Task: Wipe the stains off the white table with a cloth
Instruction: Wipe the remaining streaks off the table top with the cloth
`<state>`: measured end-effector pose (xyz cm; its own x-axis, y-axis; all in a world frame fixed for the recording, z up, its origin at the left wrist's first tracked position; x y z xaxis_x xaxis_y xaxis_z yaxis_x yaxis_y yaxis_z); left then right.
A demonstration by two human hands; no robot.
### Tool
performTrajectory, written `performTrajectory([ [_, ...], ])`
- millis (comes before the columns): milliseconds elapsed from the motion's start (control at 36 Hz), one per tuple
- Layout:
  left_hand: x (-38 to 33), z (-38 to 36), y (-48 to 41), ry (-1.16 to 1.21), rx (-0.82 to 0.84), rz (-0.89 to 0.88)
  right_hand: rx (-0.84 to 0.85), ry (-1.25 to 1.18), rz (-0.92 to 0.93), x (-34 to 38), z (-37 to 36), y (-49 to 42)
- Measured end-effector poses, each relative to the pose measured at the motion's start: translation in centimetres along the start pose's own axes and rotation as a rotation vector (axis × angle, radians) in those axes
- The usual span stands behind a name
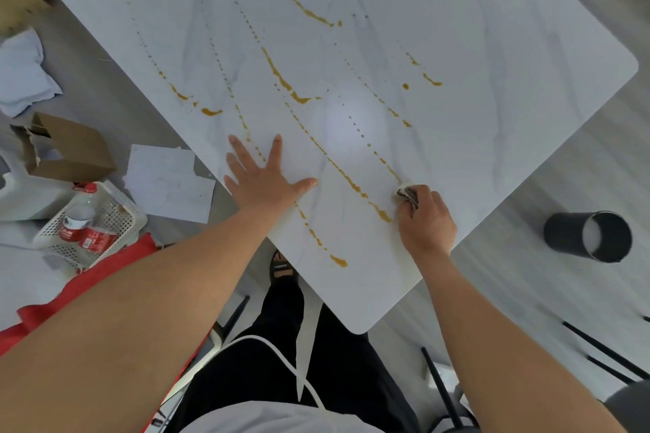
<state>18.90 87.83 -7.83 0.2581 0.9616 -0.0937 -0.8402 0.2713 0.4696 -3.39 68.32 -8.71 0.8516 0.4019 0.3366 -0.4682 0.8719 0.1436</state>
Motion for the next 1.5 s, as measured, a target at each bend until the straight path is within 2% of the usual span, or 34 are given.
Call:
performTrajectory([
  [56, 0.1, -0.1, 0.1, -0.003, 0.008, 0.011, -0.029, -0.009, -0.126, -0.4, 0.1, -0.5],
  [83, 0.0, 0.0, 0.0, -0.002, 0.014, 0.014, -0.038, -0.003, -0.133, -0.2, 0.1, -0.5],
  [139, -0.1, 0.1, -0.1, -0.004, 0.024, 0.017, -0.037, 0.013, -0.014, 0.4, 0.0, 0.1],
  [222, -0.1, 0.2, -0.3, -0.025, 0.025, 0.007, 0.039, 0.078, 0.263, 0.7, -0.3, 0.9],
  [250, -0.1, 0.2, -0.3, -0.031, 0.026, 0.002, 0.054, 0.088, 0.284, 0.5, -0.2, 0.8],
  [278, 0.0, 0.2, -0.3, -0.039, 0.026, -0.001, 0.050, 0.082, 0.242, 0.2, -0.2, 0.5],
  [389, 0.1, 0.1, -0.3, -0.076, 0.019, -0.019, -0.047, -0.048, -0.201, -0.5, 0.3, -0.4],
  [417, 0.1, 0.1, -0.4, -0.085, 0.017, -0.023, -0.056, -0.036, -0.185, -0.1, 0.3, -0.3],
  [444, 0.1, 0.1, -0.4, -0.095, 0.015, -0.028, -0.053, -0.013, -0.091, 0.4, 0.2, 0.1],
  [528, 0.2, 0.1, -0.4, -0.112, 0.015, -0.038, 0.038, 0.049, 0.303, 1.5, -0.4, 1.6],
  [556, 0.2, 0.1, -0.4, -0.116, 0.016, -0.041, 0.059, 0.061, 0.373, 1.4, -0.5, 1.7],
  [611, 0.2, 0.1, -0.5, -0.125, 0.016, -0.047, 0.066, 0.058, 0.328, 1.0, -0.5, 1.1],
  [694, 0.3, 0.2, -0.6, -0.135, 0.030, -0.052, -0.010, 0.001, 0.041, 0.3, -0.4, 0.4],
  [722, 0.3, 0.3, -0.6, -0.136, 0.033, -0.052, -0.028, 0.001, 0.000, 0.5, -0.4, 0.6],
  [778, 0.3, 0.3, -0.7, -0.134, 0.037, -0.052, -0.032, 0.025, 0.080, 1.3, -0.6, 1.6],
  [889, 0.2, 0.3, -0.8, -0.142, 0.055, -0.043, 0.098, 0.086, 0.454, 2.0, -1.0, 3.7],
  [917, 0.2, 0.3, -0.8, -0.143, 0.057, -0.043, 0.106, 0.084, 0.453, 1.8, -1.0, 3.6],
  [944, 0.2, 0.4, -0.8, -0.143, 0.058, -0.044, 0.096, 0.062, 0.376, 1.5, -1.0, 3.4],
  [1028, 0.3, 0.3, -0.8, -0.153, 0.055, -0.050, 0.008, -0.022, -0.015, 1.1, -0.7, 3.2],
  [1056, 0.3, 0.2, -0.8, -0.156, 0.052, -0.049, -0.009, 0.003, -0.025, 1.5, -0.8, 3.5],
  [1167, 0.3, 0.3, -0.8, -0.161, 0.052, -0.053, 0.104, 0.064, 0.395, 3.0, -1.4, 5.9],
  [1222, 0.3, 0.5, -0.8, -0.163, 0.054, -0.058, 0.135, 0.071, 0.482, 2.7, -1.5, 6.1],
  [1250, 0.4, 0.5, -0.8, -0.163, 0.058, -0.059, 0.122, 0.063, 0.438, 2.5, -1.4, 5.9],
  [1333, 0.5, 0.7, -0.8, -0.153, 0.068, -0.062, 0.035, 0.001, 0.125, 2.2, -1.3, 5.6],
  [1361, 0.5, 0.7, -0.8, -0.149, 0.071, -0.062, 0.019, 0.002, 0.087, 2.4, -1.2, 5.9],
  [1417, 0.4, 0.8, -0.8, -0.151, 0.077, -0.059, 0.036, 0.048, 0.217, 3.3, -1.5, 7.0],
  [1500, 0.3, 0.8, -0.7, -0.153, 0.079, -0.054, 0.132, 0.097, 0.553, 3.6, -2.2, 8.8],
])
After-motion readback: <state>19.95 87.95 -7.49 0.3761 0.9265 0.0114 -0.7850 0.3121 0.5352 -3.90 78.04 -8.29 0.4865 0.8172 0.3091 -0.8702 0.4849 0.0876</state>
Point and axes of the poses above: each hand's wrist, its own y-axis away from the middle knuckle, its own z-axis out of the back of the hand, x = y × z, the point moved 3 cm from there along -y, towards the middle knuckle, and after that the axes turned 8 degrees about -x, right-handed, at the moved point
